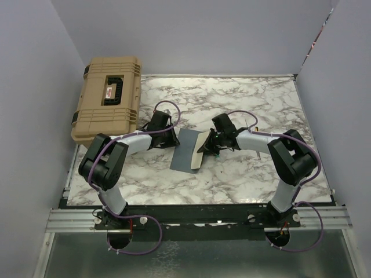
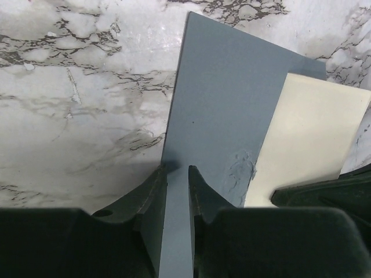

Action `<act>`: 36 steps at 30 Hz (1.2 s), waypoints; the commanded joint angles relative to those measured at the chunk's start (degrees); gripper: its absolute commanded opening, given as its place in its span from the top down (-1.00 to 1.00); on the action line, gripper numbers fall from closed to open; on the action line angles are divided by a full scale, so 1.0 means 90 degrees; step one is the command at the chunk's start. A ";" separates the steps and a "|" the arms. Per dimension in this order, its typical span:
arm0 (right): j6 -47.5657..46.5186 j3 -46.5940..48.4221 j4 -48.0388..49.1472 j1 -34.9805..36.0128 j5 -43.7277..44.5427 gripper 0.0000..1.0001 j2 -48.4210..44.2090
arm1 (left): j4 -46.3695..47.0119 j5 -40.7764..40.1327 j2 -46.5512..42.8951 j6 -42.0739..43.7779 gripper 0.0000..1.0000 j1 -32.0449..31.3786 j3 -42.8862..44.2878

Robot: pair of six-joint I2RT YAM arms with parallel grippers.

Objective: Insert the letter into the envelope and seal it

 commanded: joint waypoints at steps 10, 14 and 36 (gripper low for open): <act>0.0203 0.0215 0.0245 -0.0048 -0.1114 0.99 0.0671 | -0.0042 -0.0093 0.0275 -0.0096 0.55 -0.0031 -0.0225; -0.0107 0.0431 0.0238 -0.0048 -0.0970 0.99 0.0767 | -0.0042 -0.0074 0.0253 -0.0079 0.55 -0.0026 -0.0282; -0.0884 0.0461 -0.0784 -0.0050 0.0187 -0.03 -0.0002 | -0.0644 -0.0072 0.0338 0.0160 0.39 0.0014 0.0189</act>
